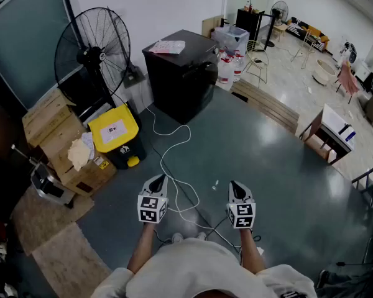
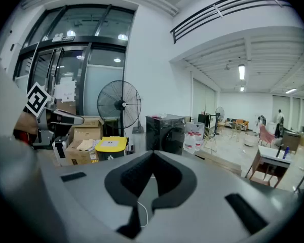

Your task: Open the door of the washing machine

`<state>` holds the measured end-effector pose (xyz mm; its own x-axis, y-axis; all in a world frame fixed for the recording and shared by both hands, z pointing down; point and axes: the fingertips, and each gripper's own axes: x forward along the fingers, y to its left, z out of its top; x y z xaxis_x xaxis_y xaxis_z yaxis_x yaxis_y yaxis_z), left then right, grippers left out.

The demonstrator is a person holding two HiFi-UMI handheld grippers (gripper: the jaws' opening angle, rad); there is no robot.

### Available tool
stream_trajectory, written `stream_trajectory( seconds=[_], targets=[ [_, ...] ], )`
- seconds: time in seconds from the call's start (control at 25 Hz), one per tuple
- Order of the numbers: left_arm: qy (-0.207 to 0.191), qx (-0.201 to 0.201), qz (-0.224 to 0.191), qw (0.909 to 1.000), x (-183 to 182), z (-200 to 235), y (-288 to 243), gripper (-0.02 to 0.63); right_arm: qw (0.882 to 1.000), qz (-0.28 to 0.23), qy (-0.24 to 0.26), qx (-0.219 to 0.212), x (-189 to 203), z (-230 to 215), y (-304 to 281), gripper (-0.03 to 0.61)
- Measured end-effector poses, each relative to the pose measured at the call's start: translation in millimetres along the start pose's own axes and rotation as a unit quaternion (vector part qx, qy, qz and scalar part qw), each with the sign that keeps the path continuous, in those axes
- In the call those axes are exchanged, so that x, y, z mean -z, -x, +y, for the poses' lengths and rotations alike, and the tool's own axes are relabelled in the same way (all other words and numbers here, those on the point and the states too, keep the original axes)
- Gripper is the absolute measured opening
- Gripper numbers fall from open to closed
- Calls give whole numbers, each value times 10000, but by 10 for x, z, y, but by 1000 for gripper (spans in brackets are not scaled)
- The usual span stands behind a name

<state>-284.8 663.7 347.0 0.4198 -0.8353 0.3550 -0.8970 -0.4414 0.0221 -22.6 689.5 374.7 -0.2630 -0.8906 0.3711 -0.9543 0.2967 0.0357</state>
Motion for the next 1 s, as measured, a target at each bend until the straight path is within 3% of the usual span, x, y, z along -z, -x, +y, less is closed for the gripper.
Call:
stream_trajectory(
  seconds=[1.0],
  targets=[
    [51,-288,286,9992,229,-541,-93,8,9994,-32,182,-282,218,-450,133,-2]
  ],
)
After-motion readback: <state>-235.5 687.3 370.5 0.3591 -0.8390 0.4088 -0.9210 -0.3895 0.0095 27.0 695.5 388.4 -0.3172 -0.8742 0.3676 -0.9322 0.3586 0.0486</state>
